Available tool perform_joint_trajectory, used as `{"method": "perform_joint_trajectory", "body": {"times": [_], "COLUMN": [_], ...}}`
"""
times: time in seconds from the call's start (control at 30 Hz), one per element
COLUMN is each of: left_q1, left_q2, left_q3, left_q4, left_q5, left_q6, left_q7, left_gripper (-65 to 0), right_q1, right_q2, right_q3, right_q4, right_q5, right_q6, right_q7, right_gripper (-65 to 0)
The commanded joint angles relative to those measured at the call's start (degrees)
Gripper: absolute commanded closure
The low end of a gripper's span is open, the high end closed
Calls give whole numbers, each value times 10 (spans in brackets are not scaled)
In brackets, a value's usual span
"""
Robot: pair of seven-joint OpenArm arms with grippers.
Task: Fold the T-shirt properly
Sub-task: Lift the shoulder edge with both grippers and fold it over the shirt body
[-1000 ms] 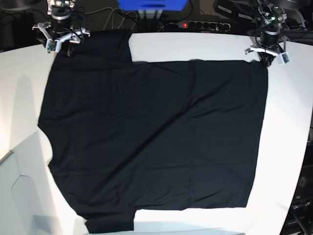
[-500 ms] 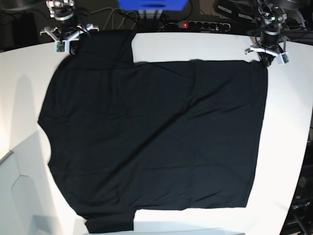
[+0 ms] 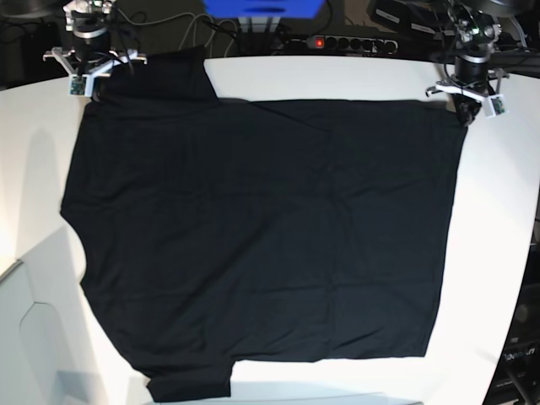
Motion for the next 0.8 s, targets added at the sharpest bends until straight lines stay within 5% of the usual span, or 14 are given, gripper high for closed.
{"method": "perform_joint_trajectory", "body": {"times": [0.0, 0.5, 0.77], "left_q1": [11, -17, -58], "left_q2": [-5, 3, 3], "left_q3": [-15, -49, -51], "left_q4": [12, 29, 29], "left_q5": [-10, -10, -6], "left_q6": [-1, 0, 0], "left_q7": [-13, -13, -13], "left_gripper": [0, 0, 0], "right_q1": [-6, 46, 70], "right_q2": [3, 3, 2], "right_q3": [3, 3, 0], "right_q4": [17, 50, 50], "right_q5": [3, 3, 3], "right_q6": [7, 7, 7], "right_q7": [14, 17, 68], "right_gripper": [0, 0, 0]}}
